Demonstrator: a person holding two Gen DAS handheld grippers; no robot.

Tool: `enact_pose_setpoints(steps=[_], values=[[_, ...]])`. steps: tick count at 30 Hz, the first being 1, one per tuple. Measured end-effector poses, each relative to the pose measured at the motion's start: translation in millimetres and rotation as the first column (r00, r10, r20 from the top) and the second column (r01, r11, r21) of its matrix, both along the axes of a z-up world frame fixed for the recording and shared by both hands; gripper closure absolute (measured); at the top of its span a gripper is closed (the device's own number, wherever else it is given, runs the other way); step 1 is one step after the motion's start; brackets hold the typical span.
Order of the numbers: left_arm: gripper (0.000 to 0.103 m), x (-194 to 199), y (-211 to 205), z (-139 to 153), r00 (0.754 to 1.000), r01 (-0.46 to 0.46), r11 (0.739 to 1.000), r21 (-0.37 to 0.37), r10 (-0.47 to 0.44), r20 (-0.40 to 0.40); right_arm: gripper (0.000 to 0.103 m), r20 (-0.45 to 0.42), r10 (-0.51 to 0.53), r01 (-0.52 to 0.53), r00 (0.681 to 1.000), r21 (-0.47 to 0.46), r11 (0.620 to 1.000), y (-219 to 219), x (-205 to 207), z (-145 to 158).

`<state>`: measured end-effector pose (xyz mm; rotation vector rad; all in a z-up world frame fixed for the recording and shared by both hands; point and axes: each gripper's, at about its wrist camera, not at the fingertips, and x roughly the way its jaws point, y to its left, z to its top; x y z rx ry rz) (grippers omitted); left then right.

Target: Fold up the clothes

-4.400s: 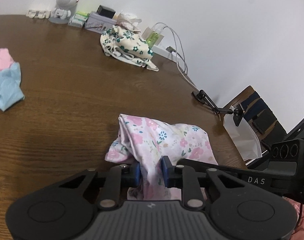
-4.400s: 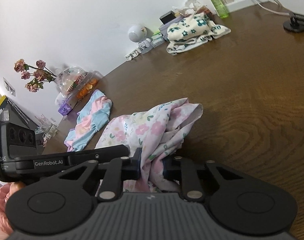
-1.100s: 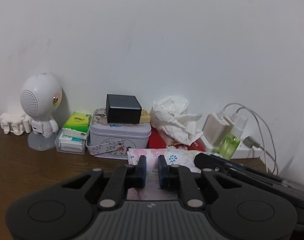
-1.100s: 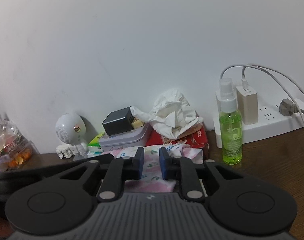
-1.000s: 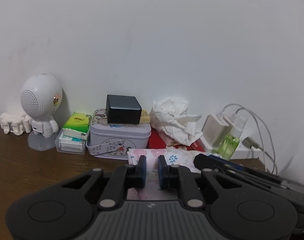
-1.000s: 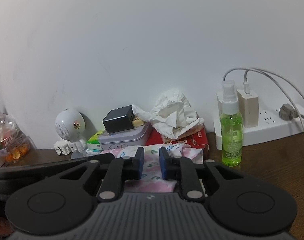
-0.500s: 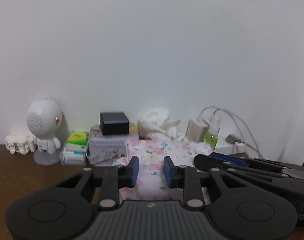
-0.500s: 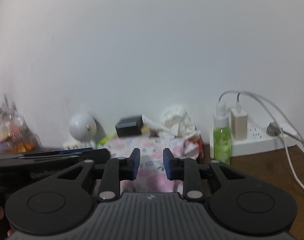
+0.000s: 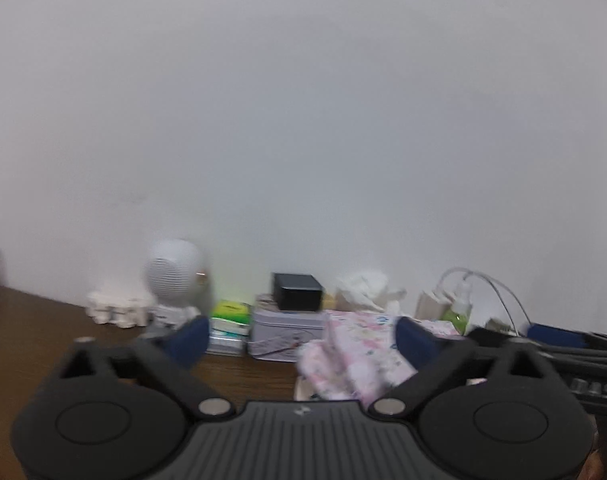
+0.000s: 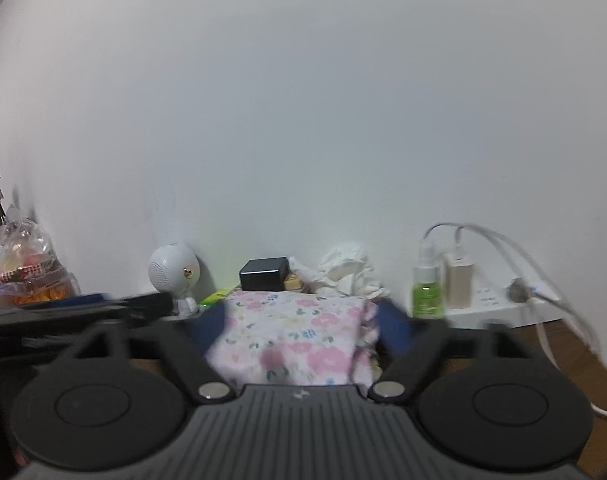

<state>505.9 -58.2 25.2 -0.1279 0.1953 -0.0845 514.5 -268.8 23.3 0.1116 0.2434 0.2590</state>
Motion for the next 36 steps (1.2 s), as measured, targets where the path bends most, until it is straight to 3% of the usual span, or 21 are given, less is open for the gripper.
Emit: enact_pose_setpoints(steps=[8,18,27,36], values=[[0.000,-58,8,-1,1.000,0.011,0.999,0.052,-0.010,-0.017,0.000,-0.016,0.008,-0.008,1.000,-0.050,0.999,9,-62,-4],[0.000,-130,6,-14,0.997,0.049,0.982,0.183,-0.038,-0.065,0.000,-0.082,-0.011,0.005,0.997,-0.075,0.997,19,-127,-10],[0.000,-189,17,-15,0.995,0.030,0.986,0.162,-0.014,-0.100,0.000,-0.141,-0.038,0.025,0.989,-0.093,0.995,28,-183,-15],[0.000,-255,19,-12,0.993,0.017,0.993,0.119,-0.003,-0.116,0.000,-0.134,-0.028,0.021,0.991,-0.057,0.998,27,-250,-5]])
